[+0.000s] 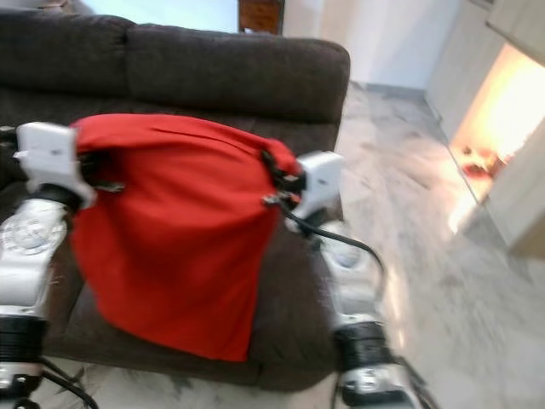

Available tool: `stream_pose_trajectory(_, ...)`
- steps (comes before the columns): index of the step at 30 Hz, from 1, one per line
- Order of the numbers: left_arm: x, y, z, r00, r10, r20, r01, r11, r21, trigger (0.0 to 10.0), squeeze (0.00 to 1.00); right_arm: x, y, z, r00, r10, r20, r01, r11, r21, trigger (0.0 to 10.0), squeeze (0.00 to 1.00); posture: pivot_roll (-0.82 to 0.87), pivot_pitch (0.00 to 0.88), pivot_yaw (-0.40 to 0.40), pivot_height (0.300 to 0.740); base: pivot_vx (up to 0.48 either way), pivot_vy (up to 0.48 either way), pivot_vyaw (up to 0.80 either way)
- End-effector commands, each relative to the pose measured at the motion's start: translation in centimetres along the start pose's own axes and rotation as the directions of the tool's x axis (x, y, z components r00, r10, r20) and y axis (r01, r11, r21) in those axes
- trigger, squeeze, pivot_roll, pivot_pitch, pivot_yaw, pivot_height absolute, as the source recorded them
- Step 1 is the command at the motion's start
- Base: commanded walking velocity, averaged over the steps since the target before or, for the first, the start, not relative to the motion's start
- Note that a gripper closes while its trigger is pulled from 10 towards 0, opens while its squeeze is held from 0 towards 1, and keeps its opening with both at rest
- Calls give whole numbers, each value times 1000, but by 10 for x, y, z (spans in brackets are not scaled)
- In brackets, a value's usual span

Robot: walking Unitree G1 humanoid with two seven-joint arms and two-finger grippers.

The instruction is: Move the pillow to the sofa from floor

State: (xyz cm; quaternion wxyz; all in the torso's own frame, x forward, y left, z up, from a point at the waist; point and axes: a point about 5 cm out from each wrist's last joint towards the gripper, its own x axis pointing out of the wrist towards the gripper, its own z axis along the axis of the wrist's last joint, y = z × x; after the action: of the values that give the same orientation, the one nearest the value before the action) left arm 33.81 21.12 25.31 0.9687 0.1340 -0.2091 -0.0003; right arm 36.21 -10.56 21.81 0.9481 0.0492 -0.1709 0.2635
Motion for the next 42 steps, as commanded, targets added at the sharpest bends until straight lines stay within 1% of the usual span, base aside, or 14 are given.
stream_pose_trajectory(1, 1, 24, 24, 991, 91, 99, -92, 996, 12, 10000, 0, 10, 7, 21, 995, 33, 93, -31, 999, -16, 10000, 0, 120, 0, -59, 740, 375, 0, 800)
stream_pose_trajectory(5, -3, 24, 22, 992, 92, 92, -93, 996, 13, 10000, 0, 8, 9, 14, 997, 54, 58, -55, 998, 13, 10000, 0, 121, 0, -62, 740, 379, 0, 148)
stream_pose_trajectory(8, -5, 22, 21, 994, 76, 77, -77, 997, 8, 10000, 0, 6, 11, 10, 996, 76, 40, -76, 997, 2, 10000, 0, 121, 0, -63, 740, 349, 0, 0)
stream_pose_trajectory(12, -4, 18, 21, 997, 29, 66, -29, 1000, 6, 10000, 0, 4, 14, 7, 991, 136, 8, -136, 990, -32, 10000, 0, 121, 0, -65, 740, 122, 0, 0)
stream_pose_trajectory(15, -3, 17, 24, 996, 24, 81, -24, 1000, 6, 10000, 0, 4, 16, 6, 987, 163, -1, -163, 984, -68, 10000, 0, 122, 0, -65, 740, 0, 0, 0)
stream_pose_trajectory(20, 4, 14, 43, 992, -1, 128, 4, 1000, -26, 10000, 0, 6, 11, 8, 990, 141, 10, -140, 988, -66, 10000, 0, 126, 0, -63, 740, 0, 0, 0)
stream_pose_trajectory(26, 6, 18, 46, 991, 3, 134, 2, 999, -35, 10000, 0, 12, 10, 9, 990, 136, 19, -134, 988, -73, 10000, 0, 125, 0, -56, 740, 0, 0, 0)
stream_pose_trajectory(30, 1, 19, 25, 999, -3, 54, 4, 1000, -25, 10000, 0, 16, 16, 2, 989, 149, 3, -148, 987, -60, 10000, 0, 121, 0, -51, 740, 0, 0, 0)
stream_pose_trajectory(32, -5, 16, 12, 1000, -10, 3, 10, 999, -30, 10000, 0, 16, 29, -10, 979, 201, -35, -202, 978, -42, 10000, 0, 117, 0, -48, 740, 0, 0, 0)
stream_pose_trajectory(33, -9, 12, 3, 999, -27, -40, 25, 999, -33, 10000, 0, 15, 39, -22, 965, 246, -86, -251, 966, -54, 10000, 0, 119, 0, -49, 740, 0, 0, 0)
stream_pose_trajectory(35, -11, 9, -2, 997, -47, -63, 45, 998, -34, 10000, 0, 13, 44, -29, 957, 267, -111, -275, 960, -61, 10000, 0, 123, 0, -52, 740, 0, 0, 0)
stream_pose_trajectory(36, -17, 3, -12, 991, -84, -105, 81, 996, -27, 10000, 0, 9, 49, -42, 947, 277, -161, -288, 956, -52, 10000, 0, 126, 0, -53, 740, 0, 0, 0)
stream_pose_trajectory(40, -24, -1, -21, 985, -96, -143, 94, 995, -18, 10000, 0, 4, 54, -55, 938, 275, -209, -290, 956, -43, 10000, 0, 127, 0, -51, 740, 0, 0, 0)
stream_pose_trajectory(42, -33, -5, -35, 976, -105, -191, 102, 995, -22, 10000, 0, -5, 59, -72, 924, 269, -272, -291, 956, -44, 10000, 0, 128, 0, -50, 740, 0, 0, 0)
